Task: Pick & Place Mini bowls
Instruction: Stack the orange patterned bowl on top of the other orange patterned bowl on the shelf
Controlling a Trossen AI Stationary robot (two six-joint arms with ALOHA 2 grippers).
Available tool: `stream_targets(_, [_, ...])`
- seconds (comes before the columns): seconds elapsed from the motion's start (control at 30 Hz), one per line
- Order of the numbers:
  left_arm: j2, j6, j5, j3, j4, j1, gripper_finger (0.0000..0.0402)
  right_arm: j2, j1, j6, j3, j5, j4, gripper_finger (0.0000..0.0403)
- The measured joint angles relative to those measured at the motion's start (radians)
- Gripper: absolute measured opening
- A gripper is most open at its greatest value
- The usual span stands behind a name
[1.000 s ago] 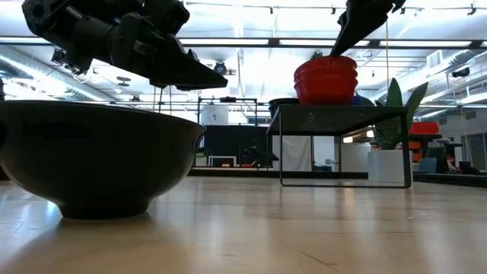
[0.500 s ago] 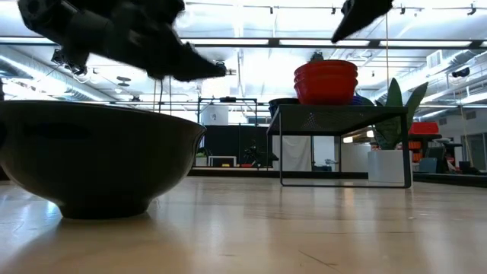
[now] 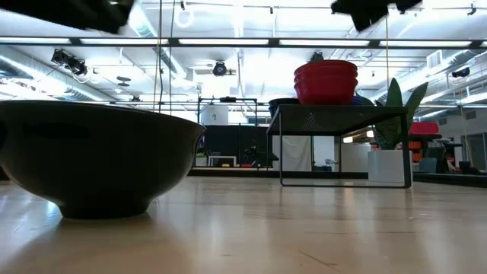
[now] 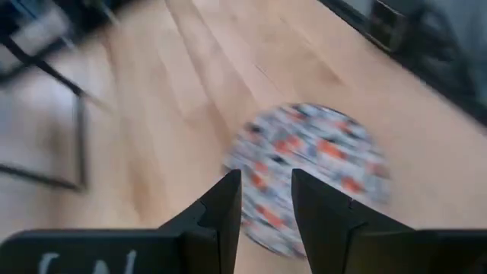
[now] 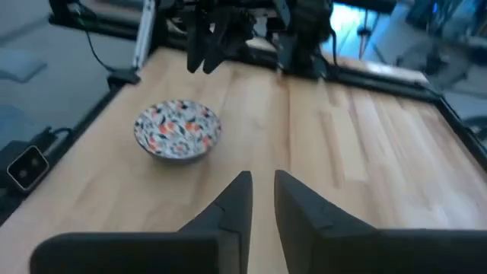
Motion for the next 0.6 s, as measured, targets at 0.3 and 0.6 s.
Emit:
stream_targets(0.3, [0.135, -0.361, 0.031, 0.204, -0.209, -0.148, 0.0156, 0.0, 0.007, 0.008, -0.295, 0.003, 0.527, 0.0058])
stream_targets(0.6, [0.331, -0.513, 0.025, 0.249, -0.18, -0.182, 0.0225, 0.0, 0.01, 0.067, -0.32, 0.003, 0.571, 0.0058])
